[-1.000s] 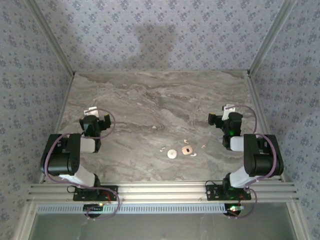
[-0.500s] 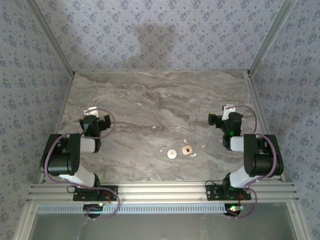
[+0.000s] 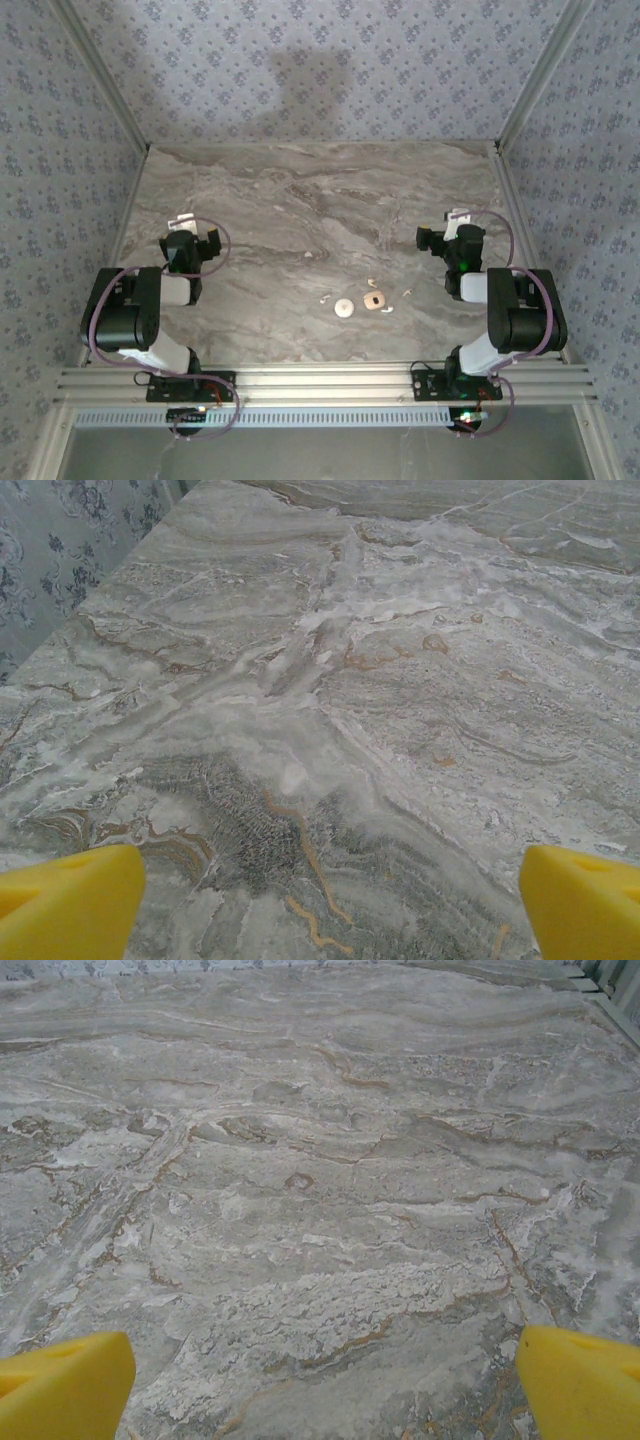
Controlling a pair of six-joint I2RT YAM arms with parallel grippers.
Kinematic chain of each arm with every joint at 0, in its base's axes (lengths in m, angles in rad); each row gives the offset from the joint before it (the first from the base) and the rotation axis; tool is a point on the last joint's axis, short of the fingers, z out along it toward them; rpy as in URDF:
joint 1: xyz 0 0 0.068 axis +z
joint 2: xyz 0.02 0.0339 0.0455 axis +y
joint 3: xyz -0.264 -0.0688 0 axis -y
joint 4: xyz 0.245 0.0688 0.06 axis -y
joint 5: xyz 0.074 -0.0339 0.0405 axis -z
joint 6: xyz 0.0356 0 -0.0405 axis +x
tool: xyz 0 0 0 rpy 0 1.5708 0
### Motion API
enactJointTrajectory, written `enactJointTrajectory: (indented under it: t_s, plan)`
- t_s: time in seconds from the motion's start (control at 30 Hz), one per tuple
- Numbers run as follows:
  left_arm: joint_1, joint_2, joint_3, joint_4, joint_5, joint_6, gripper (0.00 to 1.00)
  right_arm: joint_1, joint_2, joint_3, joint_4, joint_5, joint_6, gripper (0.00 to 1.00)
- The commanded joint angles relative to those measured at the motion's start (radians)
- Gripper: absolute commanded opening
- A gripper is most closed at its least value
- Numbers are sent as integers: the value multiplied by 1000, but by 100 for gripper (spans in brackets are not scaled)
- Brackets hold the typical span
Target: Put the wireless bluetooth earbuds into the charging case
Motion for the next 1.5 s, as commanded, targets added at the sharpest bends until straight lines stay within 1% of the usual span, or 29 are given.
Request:
enactJointTrajectory:
  t_s: [0.0, 0.1, 0.17, 0.23, 0.37, 0.47, 0.6, 0.67, 0.77, 0.87, 0.93, 1.03, 1.1, 1.23, 1.47]
  plan:
    - [-6, -40, 50, -47, 25, 16, 91, 6, -61, 54, -123, 28, -11, 100]
    - [-26, -76, 126, -220, 24, 43, 86, 19, -152, 166, -400, 33, 10, 100]
    - [-56, -111, 202, -388, 23, 64, 83, 32, -207, 257, -615, 13, 14, 100]
    - [-89, -149, 268, -521, 30, 66, 82, 51, -237, 359, -819, 5, 22, 100]
    - [-149, -225, 362, -741, 130, 39, 80, 109, -250, 559, -1209, -39, 22, 100]
    - [-191, -260, 425, -904, 208, -20, 77, 175, -255, 649, -1447, -48, 85, 100]
    - [-219, -298, 441, -1022, 277, -122, 75, 290, -286, 670, -1627, -40, 214, 100]
    - [-224, -301, 440, -1059, 315, -148, 74, 358, -298, 650, -1667, -41, 293, 100]
    - [-233, -290, 432, -1096, 315, -168, 74, 466, -294, 604, -1672, -62, 402, 100]
    - [-234, -271, 431, -1119, 303, -177, 74, 556, -260, 560, -1646, -78, 471, 94]
    - [-234, -259, 429, -1119, 303, -182, 74, 594, -219, 550, -1637, -79, 489, 90]
    - [-237, -234, 436, -1121, 314, -193, 74, 622, -133, 556, -1640, -74, 487, 82]
    - [-243, -223, 442, -1122, 313, -195, 74, 642, -81, 567, -1646, -56, 479, 80]
    - [-249, -216, 447, -1123, 306, -202, 74, 679, 0, 583, -1633, -50, 464, 81]
    - [-254, -202, 450, -1130, 298, -208, 74, 699, 93, 614, -1628, -29, 423, 83]
